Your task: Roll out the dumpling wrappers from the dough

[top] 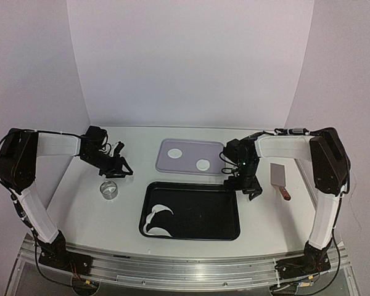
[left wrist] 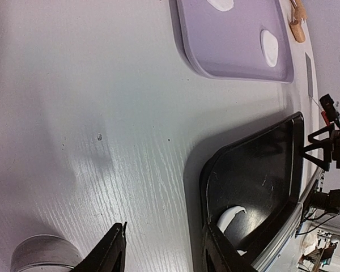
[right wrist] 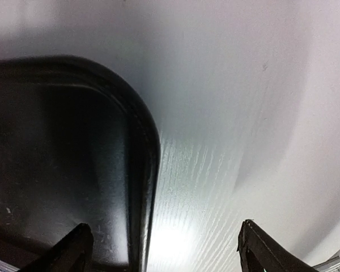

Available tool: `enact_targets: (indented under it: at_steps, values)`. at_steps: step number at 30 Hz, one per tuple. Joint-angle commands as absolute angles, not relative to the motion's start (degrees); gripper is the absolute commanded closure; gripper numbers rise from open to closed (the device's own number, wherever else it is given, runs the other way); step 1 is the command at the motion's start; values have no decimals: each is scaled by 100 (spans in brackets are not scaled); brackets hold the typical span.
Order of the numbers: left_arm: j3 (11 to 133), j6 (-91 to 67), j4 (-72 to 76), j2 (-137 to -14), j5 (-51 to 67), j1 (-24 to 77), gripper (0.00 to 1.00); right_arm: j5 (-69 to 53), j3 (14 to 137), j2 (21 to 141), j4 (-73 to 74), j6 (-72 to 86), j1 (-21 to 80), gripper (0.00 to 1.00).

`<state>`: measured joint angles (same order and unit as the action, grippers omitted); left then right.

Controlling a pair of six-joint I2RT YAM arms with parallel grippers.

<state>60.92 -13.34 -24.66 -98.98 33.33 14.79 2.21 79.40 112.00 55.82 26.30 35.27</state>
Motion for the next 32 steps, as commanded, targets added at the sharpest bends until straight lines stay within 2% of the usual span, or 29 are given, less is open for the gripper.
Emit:
enact_targets:
  at_steps: [1,3,6,9,13,18,24,27,32]
  values:
    - [6809,-891,-2935,-9715,3402,1432,50,584,8688,10214,5847,2084,3409,10]
    - [7112,-668,-3269,-9573,3385,1329,47,650,8862,9862,5625,1761,3183,9]
    - [7097,-387,-3305,-9172,3299,929,43,644,8276,8948,4612,1365,2659,8]
    - [6752,-175,-3055,-8609,3141,468,41,155,6887,7789,2997,1227,1662,6]
    - [6224,-511,-2571,-7996,1763,395,40,92,5060,6405,1201,765,768,2]
    - [5766,-1162,-2228,-7577,649,350,38,871,4035,5343,923,406,698,2]
    - [5038,-1019,-1792,-6975,1313,-109,37,921,3109,4478,812,375,689,2]
    - [4809,-957,-1683,-6784,1775,-231,37,886,2988,4428,808,512,694,2]
    - [4610,-887,-1533,-6622,1899,-237,37,953,3108,4652,815,736,694,2]
